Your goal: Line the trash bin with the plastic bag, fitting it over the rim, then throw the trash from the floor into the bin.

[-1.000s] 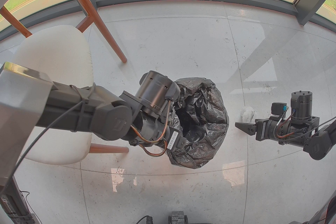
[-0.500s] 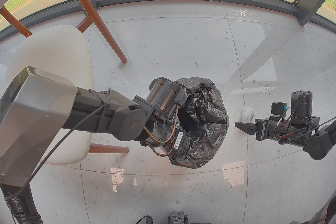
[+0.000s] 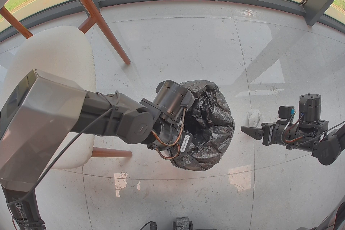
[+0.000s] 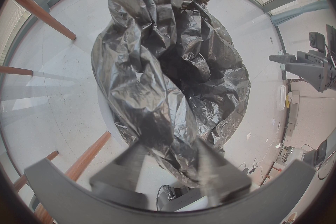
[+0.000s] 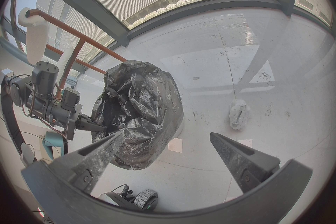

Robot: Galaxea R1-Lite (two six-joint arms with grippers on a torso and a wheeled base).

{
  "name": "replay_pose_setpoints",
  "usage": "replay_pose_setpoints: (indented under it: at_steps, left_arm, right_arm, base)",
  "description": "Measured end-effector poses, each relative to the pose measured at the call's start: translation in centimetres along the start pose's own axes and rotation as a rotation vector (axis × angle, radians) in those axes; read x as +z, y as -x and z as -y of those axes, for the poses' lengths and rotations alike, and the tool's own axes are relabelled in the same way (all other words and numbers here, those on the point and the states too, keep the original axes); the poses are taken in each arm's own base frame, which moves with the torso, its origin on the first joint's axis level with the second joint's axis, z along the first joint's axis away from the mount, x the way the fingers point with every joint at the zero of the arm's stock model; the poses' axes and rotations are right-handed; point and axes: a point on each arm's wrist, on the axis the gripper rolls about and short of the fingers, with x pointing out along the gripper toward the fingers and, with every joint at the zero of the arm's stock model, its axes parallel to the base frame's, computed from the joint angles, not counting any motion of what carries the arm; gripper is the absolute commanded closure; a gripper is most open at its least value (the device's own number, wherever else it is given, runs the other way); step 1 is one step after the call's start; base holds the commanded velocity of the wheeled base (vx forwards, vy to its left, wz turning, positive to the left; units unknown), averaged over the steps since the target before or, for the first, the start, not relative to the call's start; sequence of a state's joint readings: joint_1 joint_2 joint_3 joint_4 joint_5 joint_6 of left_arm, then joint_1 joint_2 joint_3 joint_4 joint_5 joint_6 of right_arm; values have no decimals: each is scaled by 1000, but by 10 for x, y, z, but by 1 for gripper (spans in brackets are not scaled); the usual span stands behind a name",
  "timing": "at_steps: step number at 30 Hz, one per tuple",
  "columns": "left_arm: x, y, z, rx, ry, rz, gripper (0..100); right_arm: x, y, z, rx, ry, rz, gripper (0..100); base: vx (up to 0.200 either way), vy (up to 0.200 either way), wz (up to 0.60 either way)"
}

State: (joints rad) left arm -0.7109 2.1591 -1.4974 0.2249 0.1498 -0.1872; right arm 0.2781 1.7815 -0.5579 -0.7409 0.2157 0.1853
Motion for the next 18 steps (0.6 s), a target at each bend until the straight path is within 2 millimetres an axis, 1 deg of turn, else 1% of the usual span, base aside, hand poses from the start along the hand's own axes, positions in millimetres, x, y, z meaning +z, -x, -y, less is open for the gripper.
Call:
replay_pose_setpoints:
  at_steps: [3,5,7,12,18]
  left_arm:
    - [1,7,-2,0,9,9,100]
    - [1,10,-7,7,20,9,100]
    - [0,14,-15,18,35,8,100]
    - [-2,18,-44,66,82,0,100]
    - [-7,18,-52,80,81,-12,100]
  right_arm:
    - [-1,0,0,-1,-1,-2,0]
    - [-1,0,0,-1,-1,-3,0]
    - [-1,0,0,-1,-1,-5,0]
    - [-1,0,0,-1,1,-5,0]
    - [-1,0,0,-1,3,-5,0]
  base:
    - [0,0,0]
    - [0,0,0]
    - [0,0,0]
    - [0,0,0]
    - [0,0,0]
